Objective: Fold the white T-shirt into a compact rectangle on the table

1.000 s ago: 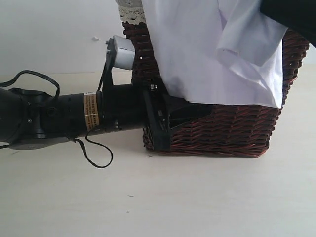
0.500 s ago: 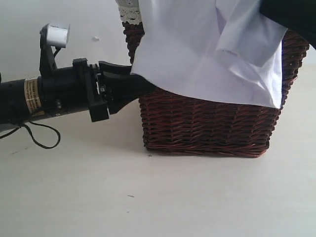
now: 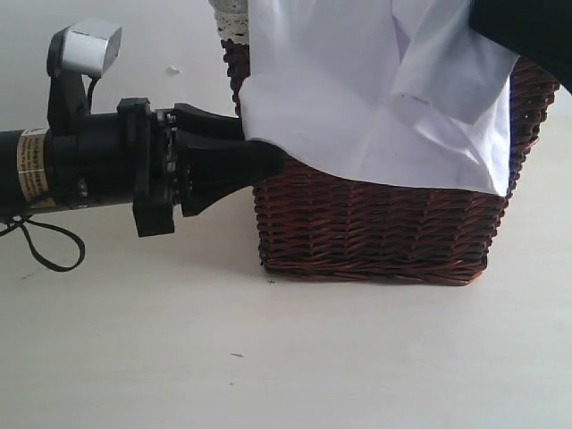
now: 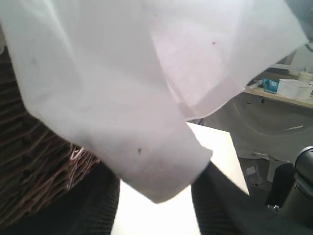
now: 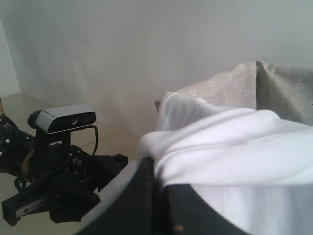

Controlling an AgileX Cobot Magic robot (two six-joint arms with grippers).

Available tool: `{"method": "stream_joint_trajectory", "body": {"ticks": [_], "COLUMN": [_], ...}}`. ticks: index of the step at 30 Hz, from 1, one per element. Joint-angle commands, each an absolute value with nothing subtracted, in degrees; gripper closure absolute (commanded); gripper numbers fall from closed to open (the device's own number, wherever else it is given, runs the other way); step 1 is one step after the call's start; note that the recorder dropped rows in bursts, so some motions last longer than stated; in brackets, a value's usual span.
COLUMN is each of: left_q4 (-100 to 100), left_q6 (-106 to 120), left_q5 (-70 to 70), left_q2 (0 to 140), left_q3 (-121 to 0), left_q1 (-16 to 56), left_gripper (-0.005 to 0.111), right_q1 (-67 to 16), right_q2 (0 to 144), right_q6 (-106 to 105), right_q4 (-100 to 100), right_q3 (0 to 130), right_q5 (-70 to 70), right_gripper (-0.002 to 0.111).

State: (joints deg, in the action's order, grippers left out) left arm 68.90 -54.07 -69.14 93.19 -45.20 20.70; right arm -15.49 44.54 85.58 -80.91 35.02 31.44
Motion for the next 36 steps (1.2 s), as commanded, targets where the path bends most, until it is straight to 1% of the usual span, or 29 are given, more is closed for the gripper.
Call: {"method": "stream_joint_trajectory", "body": {"ticks": [1, 9, 16, 18, 21, 23, 32, 36], "left_q4": [73.8, 71.5, 79.8, 80.5, 80.2, 80.2, 76.4, 75.1], "left_q6": [-55.6, -55.6, -58.6, -58.9, -59.2, -59.1, -58.9, -60.1], "left_q5": [-70.0, -70.0, -70.0, -70.0, -70.0, -70.0, -70.0, -70.0], "left_q2": [90.1, 88.7, 88.5, 88.5, 88.4, 88.4, 85.3, 86.5], "left_q3": [-45.0, -45.0, -44.6, -44.5, -44.5, -44.6, -44.6, -45.7], "left_q1": [20.6, 20.6, 20.6, 20.6, 20.6, 20.6, 20.4, 21.3], "left_gripper": [0.061, 0.061, 0.061, 0.056, 0.040, 0.035, 0.036, 0.036], "right_q1": [-15.6, -15.6, -15.6, -15.6, -15.6, -15.6, -15.6, -15.6], "right_q2": [44.1, 44.1, 44.1, 44.1, 44.1, 44.1, 44.1, 44.1], "right_q6": [85.9, 86.7, 86.8, 86.8, 86.8, 86.8, 86.8, 86.8], "right_q4": [-81.6, -82.0, -82.3, -82.3, -82.4, -82.4, -82.4, -82.4], "right_q3": [35.3, 35.3, 35.3, 35.3, 35.3, 35.3, 35.3, 35.3], "right_q5": [31.8, 31.8, 31.8, 31.8, 31.8, 31.8, 31.8, 31.8], "right_gripper": [0.108, 0.108, 0.108, 0.108, 0.108, 0.108, 0.108, 0.108]}}
